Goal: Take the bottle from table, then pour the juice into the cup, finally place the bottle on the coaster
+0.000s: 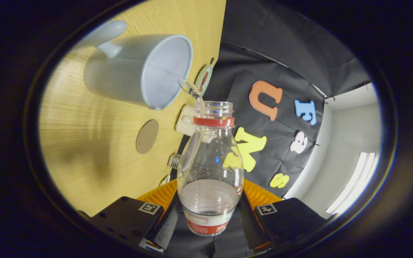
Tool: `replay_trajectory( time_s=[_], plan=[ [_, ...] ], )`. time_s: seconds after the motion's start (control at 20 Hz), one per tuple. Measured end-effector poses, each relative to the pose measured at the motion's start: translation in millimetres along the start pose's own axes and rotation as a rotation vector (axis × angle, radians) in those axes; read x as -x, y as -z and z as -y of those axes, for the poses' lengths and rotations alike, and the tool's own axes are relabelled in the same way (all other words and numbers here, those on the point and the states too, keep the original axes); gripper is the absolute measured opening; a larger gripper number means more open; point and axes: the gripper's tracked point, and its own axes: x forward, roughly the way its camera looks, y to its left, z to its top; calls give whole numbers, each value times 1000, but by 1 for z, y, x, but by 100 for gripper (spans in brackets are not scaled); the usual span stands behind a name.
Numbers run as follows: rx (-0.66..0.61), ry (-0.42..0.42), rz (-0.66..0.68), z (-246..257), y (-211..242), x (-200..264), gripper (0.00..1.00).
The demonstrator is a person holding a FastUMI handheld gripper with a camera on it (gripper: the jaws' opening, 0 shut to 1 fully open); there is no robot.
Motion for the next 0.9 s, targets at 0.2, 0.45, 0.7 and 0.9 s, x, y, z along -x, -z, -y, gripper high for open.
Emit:
replay_trajectory(
  time_s=[0.2,0.45,0.7,0.9],
  plan=[
    [16,8,-1,4,0,0,82],
    [31,17,-3,10,1,1,83],
    [60,19,2,12,1,-3,82],
    [63,24,-2,14,2,1,82]
  ],
)
